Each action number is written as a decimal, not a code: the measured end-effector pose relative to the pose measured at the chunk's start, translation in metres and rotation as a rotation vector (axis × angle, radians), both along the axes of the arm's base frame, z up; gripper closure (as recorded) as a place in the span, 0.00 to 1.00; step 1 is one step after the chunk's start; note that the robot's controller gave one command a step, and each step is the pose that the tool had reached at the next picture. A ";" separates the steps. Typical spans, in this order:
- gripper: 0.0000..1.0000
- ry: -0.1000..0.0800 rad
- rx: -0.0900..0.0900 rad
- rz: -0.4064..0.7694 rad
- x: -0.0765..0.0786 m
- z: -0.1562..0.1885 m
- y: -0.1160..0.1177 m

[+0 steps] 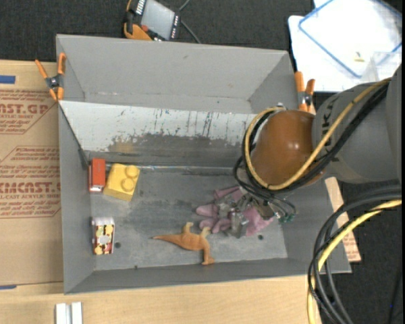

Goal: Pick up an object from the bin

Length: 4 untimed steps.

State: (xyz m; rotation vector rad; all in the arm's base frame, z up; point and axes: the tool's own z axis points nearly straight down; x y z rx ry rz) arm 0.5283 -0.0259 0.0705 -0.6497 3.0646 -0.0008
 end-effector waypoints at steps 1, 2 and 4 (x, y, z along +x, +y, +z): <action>1.00 0.000 0.001 0.021 0.004 0.000 -0.004; 1.00 0.001 0.002 0.026 0.007 0.000 -0.006; 1.00 -0.003 0.003 0.007 0.002 0.000 -0.003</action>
Offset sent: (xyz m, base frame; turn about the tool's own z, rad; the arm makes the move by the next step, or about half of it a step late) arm 0.0067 -0.0076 -0.0005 -0.0267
